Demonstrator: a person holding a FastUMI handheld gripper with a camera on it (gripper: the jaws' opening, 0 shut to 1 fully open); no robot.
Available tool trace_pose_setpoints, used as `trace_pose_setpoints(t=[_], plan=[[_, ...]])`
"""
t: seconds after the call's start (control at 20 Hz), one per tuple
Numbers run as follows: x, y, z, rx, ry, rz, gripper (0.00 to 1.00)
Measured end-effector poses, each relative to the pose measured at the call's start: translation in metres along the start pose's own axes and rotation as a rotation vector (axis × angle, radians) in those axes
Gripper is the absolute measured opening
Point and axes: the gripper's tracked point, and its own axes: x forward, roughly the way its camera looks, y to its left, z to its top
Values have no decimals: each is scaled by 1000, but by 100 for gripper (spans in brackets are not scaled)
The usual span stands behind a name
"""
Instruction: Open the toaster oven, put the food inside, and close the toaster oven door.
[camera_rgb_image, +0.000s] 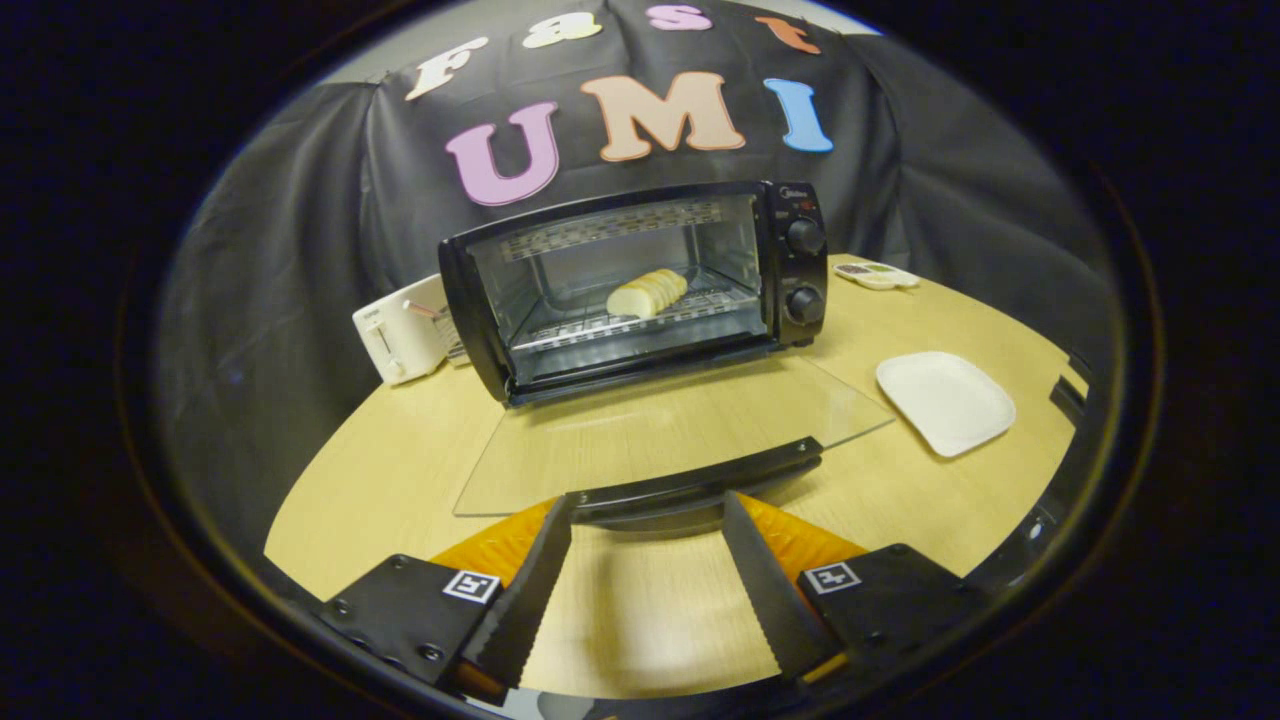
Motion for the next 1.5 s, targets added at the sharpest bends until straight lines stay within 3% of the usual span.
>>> trace_pose_setpoints(t=[0.1, 0.2, 0.9, 1.0, 1.25, 1.5], plan=[[-4, 15, 20, 19, -86, 86, 94], [-7, 20, 43, 44, -146, 117, 94], [-3, -42, -12, 56, -7, -25, 94], [4, -44, -16, 60, 12, -6, 95], [9, -42, 6, 85, -55, 27, 94], [9, -55, 22, -8, -93, -64, 93]])
